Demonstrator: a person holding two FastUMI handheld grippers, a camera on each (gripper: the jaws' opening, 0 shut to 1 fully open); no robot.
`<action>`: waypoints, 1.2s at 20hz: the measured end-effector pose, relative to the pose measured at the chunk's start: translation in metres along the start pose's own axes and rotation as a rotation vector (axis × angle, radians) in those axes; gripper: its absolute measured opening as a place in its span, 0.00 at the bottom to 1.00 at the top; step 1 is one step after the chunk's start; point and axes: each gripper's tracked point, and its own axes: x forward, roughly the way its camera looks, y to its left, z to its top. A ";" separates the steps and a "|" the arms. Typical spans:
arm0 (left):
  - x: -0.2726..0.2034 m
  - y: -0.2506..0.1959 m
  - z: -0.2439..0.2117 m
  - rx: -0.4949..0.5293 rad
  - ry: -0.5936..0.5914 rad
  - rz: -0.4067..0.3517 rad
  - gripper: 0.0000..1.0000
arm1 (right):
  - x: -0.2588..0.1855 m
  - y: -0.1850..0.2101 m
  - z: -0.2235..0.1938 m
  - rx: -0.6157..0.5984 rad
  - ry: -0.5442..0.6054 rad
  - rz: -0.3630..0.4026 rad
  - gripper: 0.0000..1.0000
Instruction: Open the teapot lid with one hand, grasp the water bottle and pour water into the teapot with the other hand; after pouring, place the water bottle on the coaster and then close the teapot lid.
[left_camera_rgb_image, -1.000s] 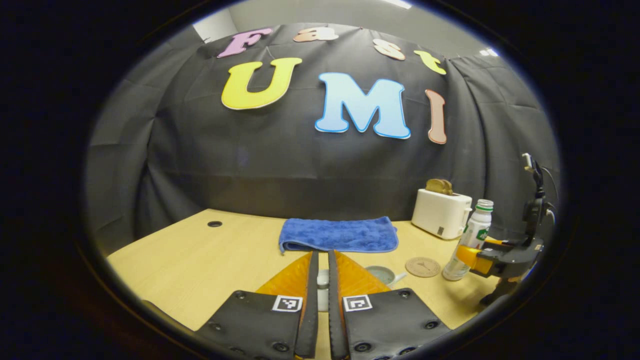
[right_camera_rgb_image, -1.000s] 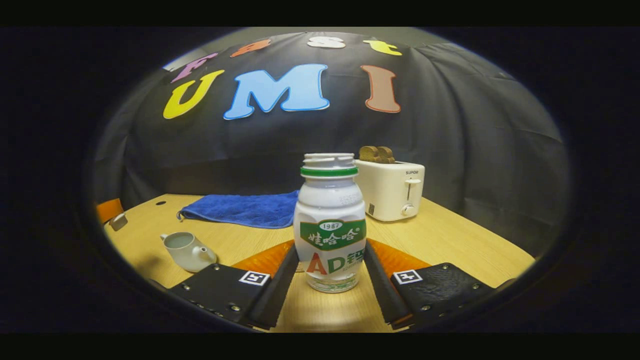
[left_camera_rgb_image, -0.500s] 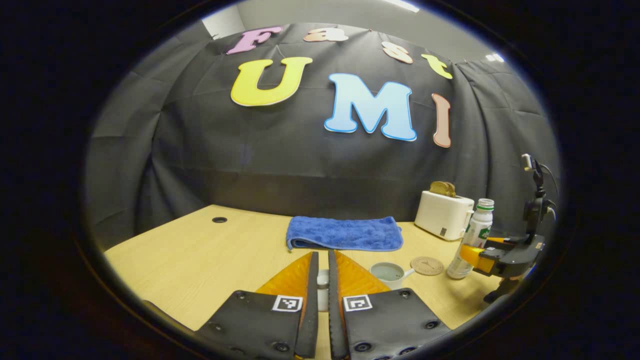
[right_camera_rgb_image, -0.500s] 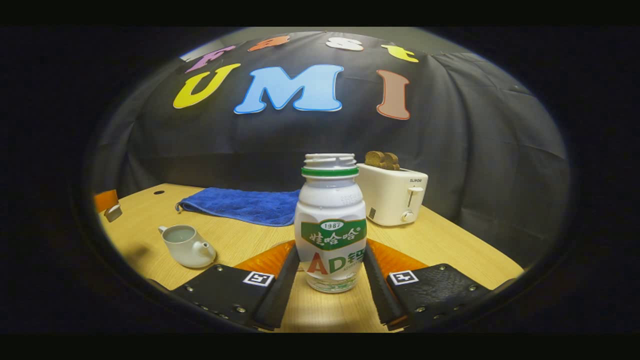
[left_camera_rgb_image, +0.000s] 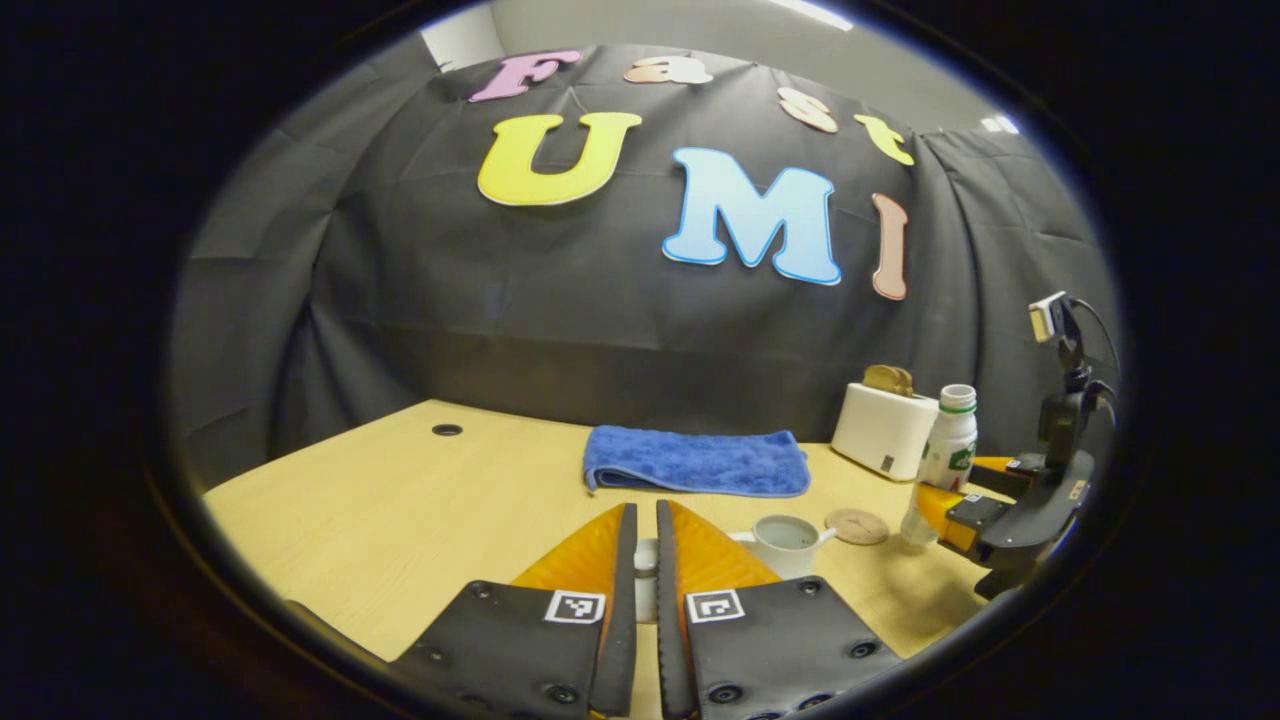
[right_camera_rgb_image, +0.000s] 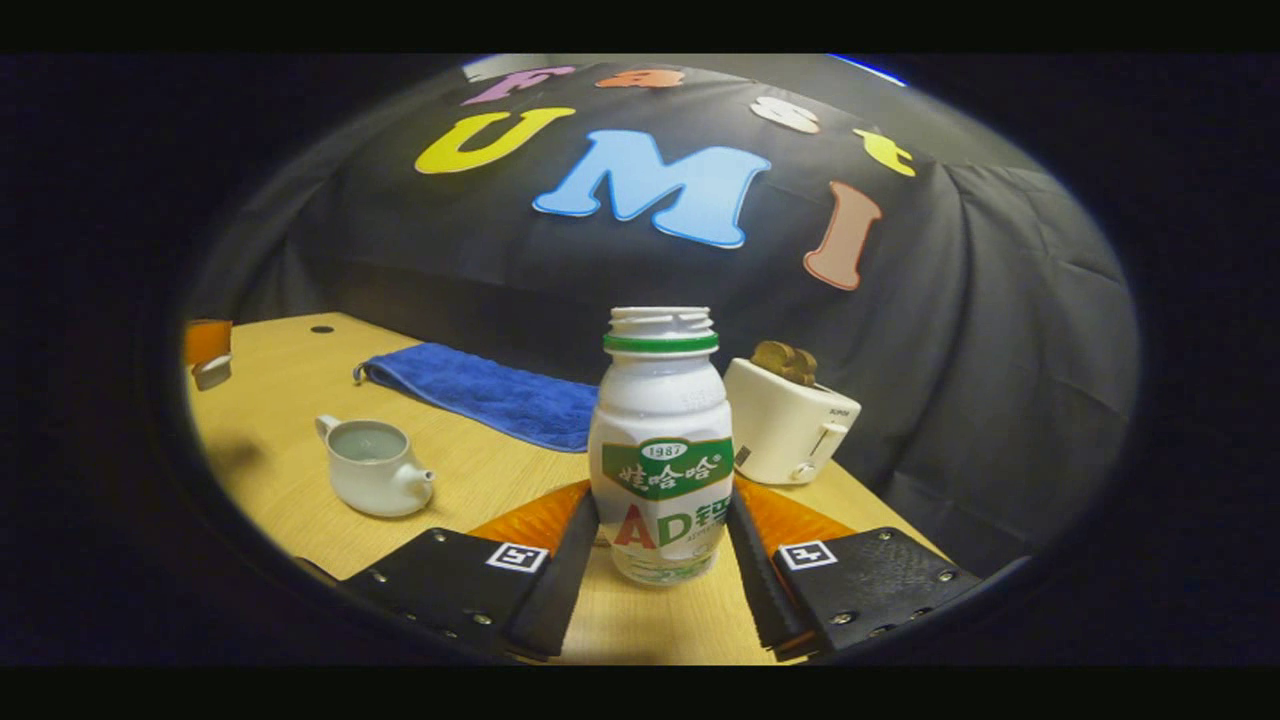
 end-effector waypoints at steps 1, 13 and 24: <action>-0.001 0.003 -0.001 -0.001 0.001 0.003 0.19 | -0.001 0.002 0.002 -0.035 -0.008 -0.004 0.69; -0.013 0.026 -0.003 -0.037 -0.013 0.026 0.16 | -0.011 0.030 0.016 -0.390 -0.067 -0.046 0.69; -0.020 0.041 -0.013 -0.073 -0.010 0.033 0.19 | -0.008 0.058 0.004 -0.671 -0.065 -0.043 0.69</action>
